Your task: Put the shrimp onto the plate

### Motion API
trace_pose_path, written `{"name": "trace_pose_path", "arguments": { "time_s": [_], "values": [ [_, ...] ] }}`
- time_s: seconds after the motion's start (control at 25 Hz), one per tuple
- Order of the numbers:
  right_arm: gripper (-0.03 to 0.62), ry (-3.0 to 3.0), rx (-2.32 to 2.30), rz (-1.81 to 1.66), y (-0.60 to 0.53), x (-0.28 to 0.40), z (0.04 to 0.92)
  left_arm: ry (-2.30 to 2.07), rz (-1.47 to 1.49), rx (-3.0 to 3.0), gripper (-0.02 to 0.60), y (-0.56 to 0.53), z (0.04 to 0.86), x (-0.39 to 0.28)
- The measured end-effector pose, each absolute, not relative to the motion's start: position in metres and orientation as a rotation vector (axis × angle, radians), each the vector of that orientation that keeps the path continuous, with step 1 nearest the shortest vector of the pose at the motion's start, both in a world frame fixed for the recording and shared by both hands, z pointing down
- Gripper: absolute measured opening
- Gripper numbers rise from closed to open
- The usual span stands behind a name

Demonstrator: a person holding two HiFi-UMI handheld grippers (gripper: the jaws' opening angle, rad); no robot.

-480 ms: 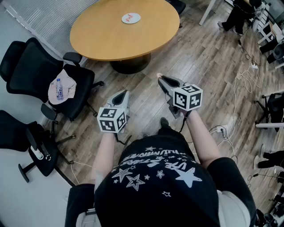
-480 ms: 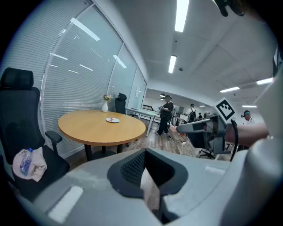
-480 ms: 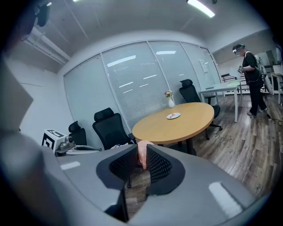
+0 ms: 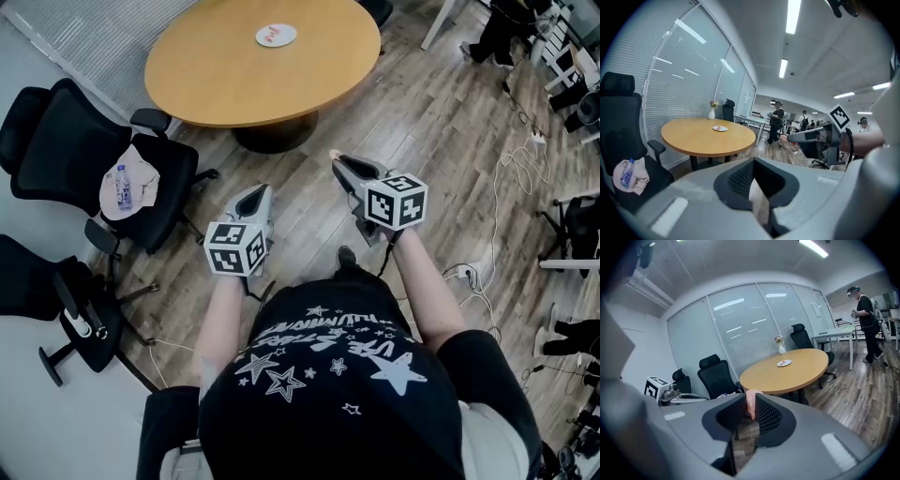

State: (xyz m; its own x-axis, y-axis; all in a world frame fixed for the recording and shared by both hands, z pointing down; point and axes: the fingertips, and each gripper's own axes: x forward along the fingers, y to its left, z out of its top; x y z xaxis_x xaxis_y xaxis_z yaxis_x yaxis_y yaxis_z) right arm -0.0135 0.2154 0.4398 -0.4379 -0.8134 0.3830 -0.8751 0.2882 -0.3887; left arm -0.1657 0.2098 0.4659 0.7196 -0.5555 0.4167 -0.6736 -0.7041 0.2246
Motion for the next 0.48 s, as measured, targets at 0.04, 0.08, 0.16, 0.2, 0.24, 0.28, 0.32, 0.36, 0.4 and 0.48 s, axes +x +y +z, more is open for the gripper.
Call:
{"name": "trace_pose_path", "arguments": {
  "time_s": [0.04, 0.08, 0.16, 0.2, 0.24, 0.28, 0.32, 0.36, 0.4, 0.48],
  "values": [
    [0.061, -2.428, 1.598, 0.851, 0.214, -0.015, 0.441, -0.951, 0.456, 2.560, 0.002, 0.209, 0.468, -0.167],
    [0.063, -2.424, 1.597, 0.855, 0.213, -0.016, 0.443, -0.949, 0.458, 2.556, 0.002, 0.209, 0.470, -0.168],
    [0.061, -2.413, 1.601, 0.861, 0.212, -0.018, 0.447, -0.944, 0.463, 2.547, 0.002, 0.210, 0.475, -0.171],
    [0.063, -2.407, 1.607, 0.861, 0.212, -0.018, 0.449, -0.943, 0.465, 2.544, 0.002, 0.210, 0.477, -0.173],
    [0.063, -2.401, 1.614, 0.860, 0.212, -0.018, 0.450, -0.943, 0.466, 2.543, 0.002, 0.210, 0.478, -0.174],
    [0.063, -2.395, 1.619, 0.857, 0.213, -0.017, 0.451, -0.944, 0.468, 2.543, 0.002, 0.209, 0.479, -0.176],
    [0.063, -2.390, 1.624, 0.855, 0.214, -0.017, 0.453, -0.946, 0.470, 2.543, 0.002, 0.207, 0.480, -0.177],
    [0.063, -2.384, 1.629, 0.855, 0.216, -0.016, 0.454, -0.948, 0.472, 2.541, 0.002, 0.206, 0.481, -0.178],
    [0.063, -2.379, 1.635, 0.857, 0.217, -0.014, 0.456, -0.951, 0.471, 2.537, 0.002, 0.205, 0.482, -0.179],
    [0.063, -2.370, 1.649, 0.866, 0.215, -0.010, 0.457, -0.957, 0.468, 2.528, 0.002, 0.200, 0.484, -0.180]
  ]
}}
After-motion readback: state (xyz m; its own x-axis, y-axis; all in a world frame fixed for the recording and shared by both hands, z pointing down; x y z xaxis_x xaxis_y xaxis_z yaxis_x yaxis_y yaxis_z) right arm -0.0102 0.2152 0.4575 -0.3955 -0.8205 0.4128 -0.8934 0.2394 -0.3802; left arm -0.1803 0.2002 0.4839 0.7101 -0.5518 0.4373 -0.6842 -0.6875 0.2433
